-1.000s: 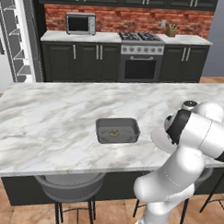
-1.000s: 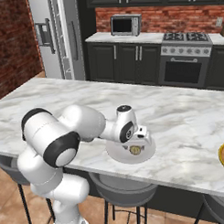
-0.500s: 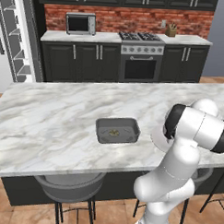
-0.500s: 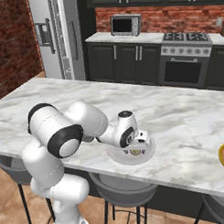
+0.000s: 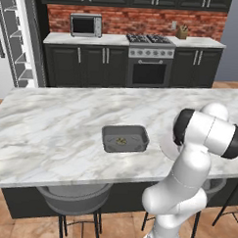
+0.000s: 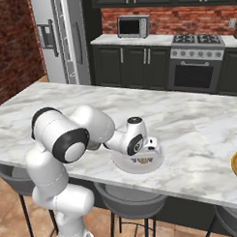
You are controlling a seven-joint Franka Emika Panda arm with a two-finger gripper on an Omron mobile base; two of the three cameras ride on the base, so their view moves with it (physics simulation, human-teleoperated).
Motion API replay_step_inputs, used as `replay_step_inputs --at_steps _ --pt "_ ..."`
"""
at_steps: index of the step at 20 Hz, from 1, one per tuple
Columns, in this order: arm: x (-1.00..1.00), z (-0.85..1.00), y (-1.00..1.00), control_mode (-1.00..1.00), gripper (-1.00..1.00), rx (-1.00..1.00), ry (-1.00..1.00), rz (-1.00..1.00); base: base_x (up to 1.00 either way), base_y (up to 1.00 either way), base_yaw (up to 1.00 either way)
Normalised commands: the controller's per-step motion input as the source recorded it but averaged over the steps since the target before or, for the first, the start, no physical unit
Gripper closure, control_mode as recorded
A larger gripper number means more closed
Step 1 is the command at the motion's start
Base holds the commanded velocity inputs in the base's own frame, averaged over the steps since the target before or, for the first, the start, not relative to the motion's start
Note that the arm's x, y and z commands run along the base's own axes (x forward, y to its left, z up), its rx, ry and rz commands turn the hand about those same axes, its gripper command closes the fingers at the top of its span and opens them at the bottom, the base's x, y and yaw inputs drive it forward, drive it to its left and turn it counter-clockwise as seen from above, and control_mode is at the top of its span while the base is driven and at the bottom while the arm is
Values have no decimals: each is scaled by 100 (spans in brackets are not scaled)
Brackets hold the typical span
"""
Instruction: Place two dumplings into each of the tupperware containers and then place the containers in the fridge.
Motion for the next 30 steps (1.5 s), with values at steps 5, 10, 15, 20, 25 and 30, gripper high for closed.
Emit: replay_step_inputs --at_steps 5,10,15,20,25,30 --pt "8 -16 -7 -100 100 4 -7 9 0 0 0" --pt "-5 9 0 -100 100 14 -6 13 0 0 0" --pt "-4 91 13 -100 100 2 0 31 0 0 0" --pt "0 78 75 -100 100 -4 3 44 0 0 0" --pt "0 21 100 -100 100 -7 6 32 0 0 0" --pt "3 23 100 -100 100 -8 11 24 0 0 0"
